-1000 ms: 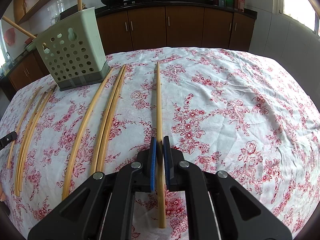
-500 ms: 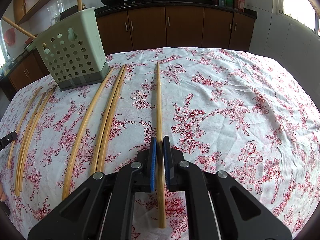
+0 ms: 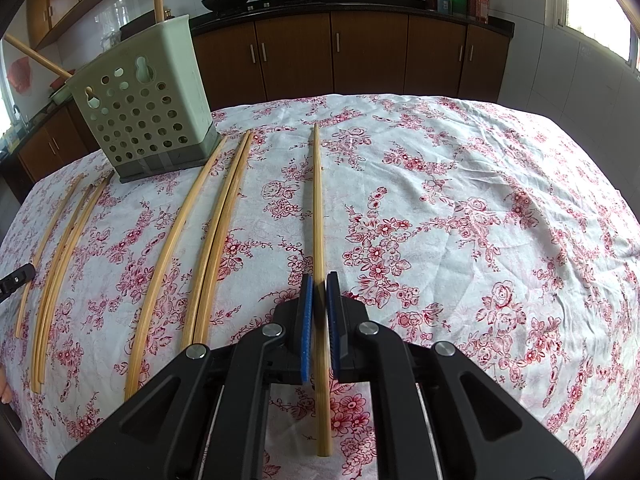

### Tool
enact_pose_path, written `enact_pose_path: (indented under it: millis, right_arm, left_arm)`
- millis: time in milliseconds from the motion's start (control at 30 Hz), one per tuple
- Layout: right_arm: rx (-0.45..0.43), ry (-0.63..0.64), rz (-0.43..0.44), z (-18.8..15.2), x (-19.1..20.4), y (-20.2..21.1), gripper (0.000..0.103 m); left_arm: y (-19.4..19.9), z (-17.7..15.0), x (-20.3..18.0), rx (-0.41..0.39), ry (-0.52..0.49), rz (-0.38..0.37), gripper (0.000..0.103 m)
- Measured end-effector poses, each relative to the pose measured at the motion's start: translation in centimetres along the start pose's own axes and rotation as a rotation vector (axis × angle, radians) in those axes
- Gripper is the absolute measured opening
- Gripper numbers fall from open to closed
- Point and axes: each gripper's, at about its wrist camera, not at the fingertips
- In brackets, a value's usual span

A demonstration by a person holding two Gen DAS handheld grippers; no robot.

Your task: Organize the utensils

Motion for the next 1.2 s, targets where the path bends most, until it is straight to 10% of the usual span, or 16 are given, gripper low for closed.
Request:
enact_pose_path:
  millis: [767,1200]
  right_arm:
    - [-0.014,-0.014,0.040,-1.3,0.1,1.6,0.007]
    - [-0.327,-0.018,0.071,1.9,0.6,11.3,0.007]
  left_arm:
    - [0.8,-1.7,-1.9,0.015,-0.116,0.106,0.008]
    - [13.7,2.6,-2.3,-0.307,-0.085,-0.018,0.008]
Point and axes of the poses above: each gripper's, at about its wrist camera, not at the fingertips, and y roughly against the way its jaws point, x to its left, z to its top, and after that the axes turned 13 degrees about x, right-handed
